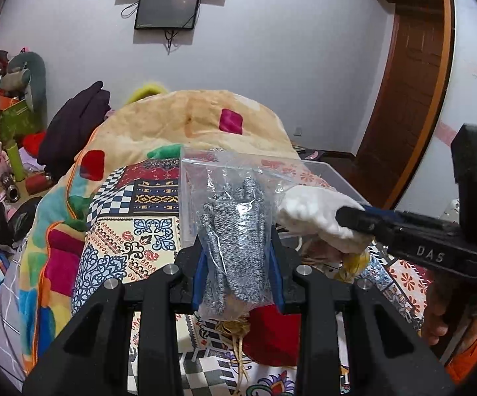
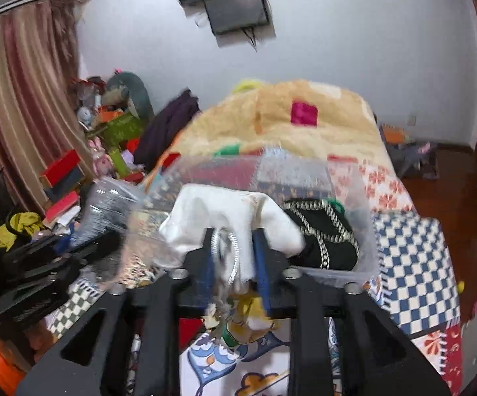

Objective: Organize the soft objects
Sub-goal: 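Grasp the bagged silver glove with the left tool while the right tool grasps the white cloth, then drop the bagged glove and white cloth into the clear box with both tools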

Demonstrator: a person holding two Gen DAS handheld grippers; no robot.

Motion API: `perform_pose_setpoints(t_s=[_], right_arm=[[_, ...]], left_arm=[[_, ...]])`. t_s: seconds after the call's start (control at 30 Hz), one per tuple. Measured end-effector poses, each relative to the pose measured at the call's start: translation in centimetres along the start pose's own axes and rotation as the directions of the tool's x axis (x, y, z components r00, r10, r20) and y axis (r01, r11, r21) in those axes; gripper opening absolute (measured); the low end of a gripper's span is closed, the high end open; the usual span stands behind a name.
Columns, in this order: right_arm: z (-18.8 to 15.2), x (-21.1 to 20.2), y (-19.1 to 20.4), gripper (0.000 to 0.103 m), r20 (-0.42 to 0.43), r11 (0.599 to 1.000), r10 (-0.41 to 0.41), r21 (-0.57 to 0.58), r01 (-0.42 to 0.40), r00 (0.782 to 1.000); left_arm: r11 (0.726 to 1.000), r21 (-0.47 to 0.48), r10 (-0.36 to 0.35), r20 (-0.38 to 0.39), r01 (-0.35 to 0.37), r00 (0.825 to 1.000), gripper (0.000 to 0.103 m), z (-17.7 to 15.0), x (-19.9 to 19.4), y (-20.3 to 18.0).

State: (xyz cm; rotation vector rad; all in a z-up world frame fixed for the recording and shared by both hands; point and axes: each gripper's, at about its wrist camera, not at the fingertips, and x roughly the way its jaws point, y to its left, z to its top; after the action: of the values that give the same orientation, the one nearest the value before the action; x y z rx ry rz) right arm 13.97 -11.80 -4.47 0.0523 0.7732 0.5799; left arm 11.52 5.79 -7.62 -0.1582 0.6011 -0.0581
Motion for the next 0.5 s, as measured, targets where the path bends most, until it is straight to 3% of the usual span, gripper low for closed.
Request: perform_pose_setpoints(t_s=[0.3,0.37,0.5], right_arm=[[-0.3,-0.3,0.8,0.032,-0.030,0.998,-0.013,-0.065,0.011,0.999],[-0.1,-0.1,0.9,0.015,-0.038,0.997,-0.008,-0.076,0.006,0.999],[0.6,-0.8,1.1,0.011,-0.006,0.997,0.001,-0.081,-0.002,1.000]], left_arm=[[1.000,0.022,0.007,-0.021,-0.007,1.000,0.032,-0.6,0.9,-0.3],[0.999,0.040,0.016,-0.016,-0.015,1.000,0.032,-0.2,0.9,-0.6],[0.997,0.073,0.031,-0.009,-0.030,0.999,0.032,1.2,1.4,-1.0]])
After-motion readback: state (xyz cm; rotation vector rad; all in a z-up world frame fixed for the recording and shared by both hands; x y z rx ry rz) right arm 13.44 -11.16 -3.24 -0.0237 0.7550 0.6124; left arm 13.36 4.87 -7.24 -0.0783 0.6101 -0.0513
